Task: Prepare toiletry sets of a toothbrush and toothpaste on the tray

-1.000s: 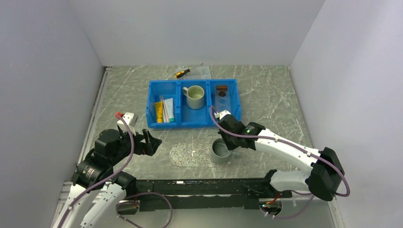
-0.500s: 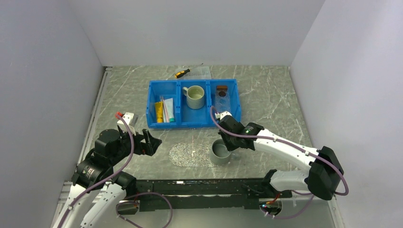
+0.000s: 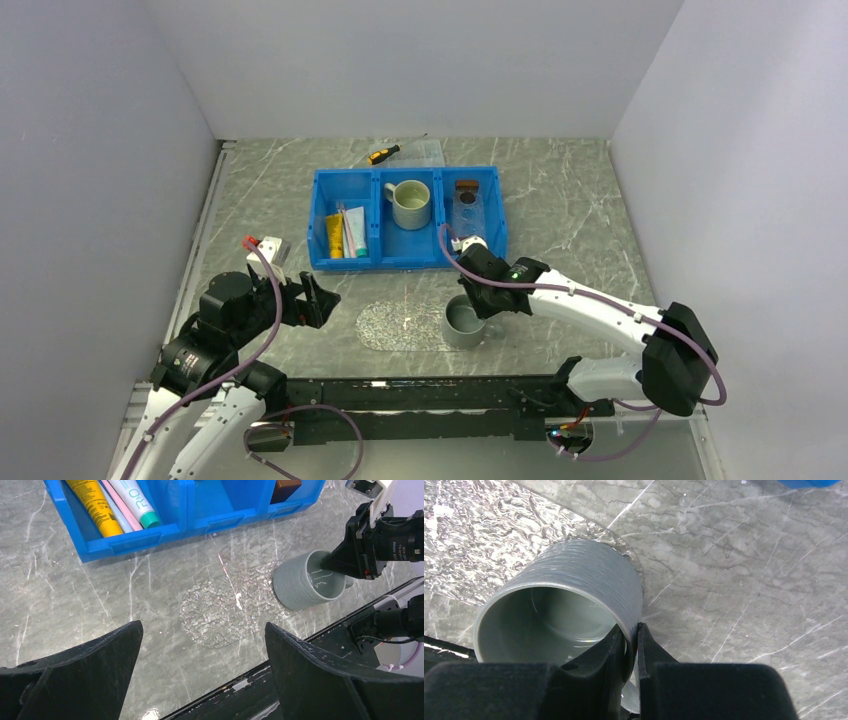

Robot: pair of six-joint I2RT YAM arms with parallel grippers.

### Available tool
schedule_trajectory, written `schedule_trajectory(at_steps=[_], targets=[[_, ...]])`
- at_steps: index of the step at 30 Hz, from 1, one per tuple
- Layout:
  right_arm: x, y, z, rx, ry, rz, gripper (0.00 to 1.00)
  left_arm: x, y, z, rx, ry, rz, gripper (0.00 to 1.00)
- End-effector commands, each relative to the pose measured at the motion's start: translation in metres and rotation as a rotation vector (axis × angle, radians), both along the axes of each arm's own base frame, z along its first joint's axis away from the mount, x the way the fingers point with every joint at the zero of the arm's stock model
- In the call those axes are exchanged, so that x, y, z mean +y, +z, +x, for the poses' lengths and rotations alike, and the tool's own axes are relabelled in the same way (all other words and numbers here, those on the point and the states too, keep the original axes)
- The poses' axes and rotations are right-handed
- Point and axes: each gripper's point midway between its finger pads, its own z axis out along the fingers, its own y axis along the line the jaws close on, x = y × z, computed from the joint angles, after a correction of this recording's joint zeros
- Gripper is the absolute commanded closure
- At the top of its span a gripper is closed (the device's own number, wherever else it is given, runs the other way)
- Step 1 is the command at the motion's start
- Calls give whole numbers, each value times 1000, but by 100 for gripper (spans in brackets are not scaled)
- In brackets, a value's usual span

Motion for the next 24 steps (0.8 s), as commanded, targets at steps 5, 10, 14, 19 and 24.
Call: schedule_trajectory(at_steps=[5,10,14,19,24], targets=[[13,12,15,-66,-29,60,100,-4,9,4,-42,-17,-14,1],[13,11,15,-72,-40,59,100,-4,9,4,-42,-17,-14,1],[13,11,15,-70,-39,58,96,-4,9,4,-43,-17,-15,1],[11,13,15,-74,-47,62,83,-3,9,4,-42,-16,-16,1],[10,13,14,-75,-54,63,74,-4,9,4,-42,-16,-16,1]])
